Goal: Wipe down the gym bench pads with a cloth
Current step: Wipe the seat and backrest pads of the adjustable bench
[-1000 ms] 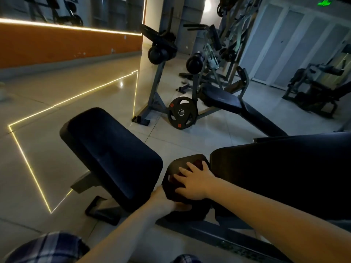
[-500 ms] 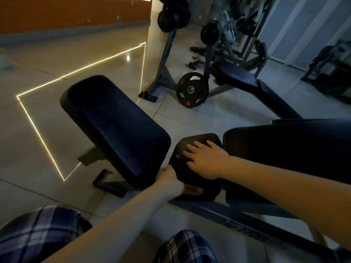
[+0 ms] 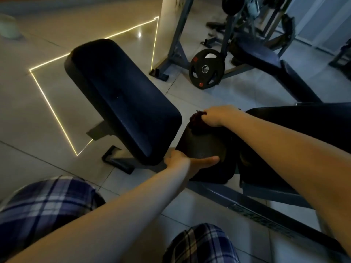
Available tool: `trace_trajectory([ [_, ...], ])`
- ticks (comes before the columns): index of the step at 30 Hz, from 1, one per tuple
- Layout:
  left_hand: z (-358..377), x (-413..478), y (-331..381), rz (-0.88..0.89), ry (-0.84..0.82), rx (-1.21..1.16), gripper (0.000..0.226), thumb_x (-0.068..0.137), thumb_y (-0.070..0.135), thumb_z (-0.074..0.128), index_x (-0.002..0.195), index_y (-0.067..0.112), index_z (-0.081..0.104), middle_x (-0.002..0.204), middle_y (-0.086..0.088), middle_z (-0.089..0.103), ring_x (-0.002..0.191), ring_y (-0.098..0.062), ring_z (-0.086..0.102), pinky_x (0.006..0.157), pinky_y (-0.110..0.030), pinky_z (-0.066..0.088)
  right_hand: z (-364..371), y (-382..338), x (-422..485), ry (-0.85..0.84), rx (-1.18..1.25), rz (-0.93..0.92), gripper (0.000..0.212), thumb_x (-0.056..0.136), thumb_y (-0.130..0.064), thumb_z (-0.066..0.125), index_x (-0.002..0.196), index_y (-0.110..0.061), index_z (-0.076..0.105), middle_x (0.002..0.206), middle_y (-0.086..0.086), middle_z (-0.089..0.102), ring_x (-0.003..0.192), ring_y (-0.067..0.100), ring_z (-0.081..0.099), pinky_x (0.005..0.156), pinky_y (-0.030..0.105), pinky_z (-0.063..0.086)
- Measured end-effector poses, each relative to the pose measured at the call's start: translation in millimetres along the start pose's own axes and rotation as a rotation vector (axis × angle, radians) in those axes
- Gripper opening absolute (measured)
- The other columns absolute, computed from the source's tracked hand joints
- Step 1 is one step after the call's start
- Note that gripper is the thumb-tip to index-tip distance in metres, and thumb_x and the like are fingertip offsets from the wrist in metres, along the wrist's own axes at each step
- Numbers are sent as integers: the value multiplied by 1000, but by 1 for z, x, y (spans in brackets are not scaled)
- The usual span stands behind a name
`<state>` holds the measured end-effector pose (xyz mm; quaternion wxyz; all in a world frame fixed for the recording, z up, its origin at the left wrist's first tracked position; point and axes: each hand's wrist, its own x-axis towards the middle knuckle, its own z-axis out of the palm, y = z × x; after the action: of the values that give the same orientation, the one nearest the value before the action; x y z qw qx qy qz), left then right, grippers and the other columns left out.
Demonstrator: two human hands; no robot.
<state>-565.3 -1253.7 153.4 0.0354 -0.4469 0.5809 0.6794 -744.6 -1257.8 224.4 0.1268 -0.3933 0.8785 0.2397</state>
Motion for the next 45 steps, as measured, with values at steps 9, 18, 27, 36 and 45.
trace_trajectory([
  [9,5,-10,-10,30,-15,-182,159,26,59,94,152,11,9,153,-12,30,140,-29,32,115,-43,30,4,-5,-56,-86,-127,-215,56,102,-51,22,154,-33,9,162,-3,7,148,28,4,119,53,7],
  [18,-2,-13,-28,130,-18,-104,145,37,30,99,151,17,11,150,-14,31,135,-30,37,111,-44,35,15,-20,-113,-86,-182,-358,55,101,-55,21,152,-41,7,162,-9,1,149,20,-7,110,65,-9],
  [27,14,-7,-43,242,1,-264,171,-1,61,88,147,36,7,144,1,35,134,-23,39,103,-45,46,13,-40,-20,-13,-169,-144,58,101,-55,21,154,-34,11,163,-2,5,149,27,2,113,65,4],
  [36,10,-15,-42,256,1,-343,146,11,43,91,139,28,23,132,7,44,123,-16,47,100,-38,50,11,-61,3,-55,-177,-43,53,101,-43,26,147,-15,32,151,11,33,138,35,28,111,59,19],
  [45,7,-34,-24,227,-85,-449,125,55,19,94,150,9,15,147,-2,40,138,-19,37,113,-38,35,14,-77,-79,-131,-190,-361,52,103,-37,24,153,-33,12,160,-3,20,147,24,13,114,64,3],
])
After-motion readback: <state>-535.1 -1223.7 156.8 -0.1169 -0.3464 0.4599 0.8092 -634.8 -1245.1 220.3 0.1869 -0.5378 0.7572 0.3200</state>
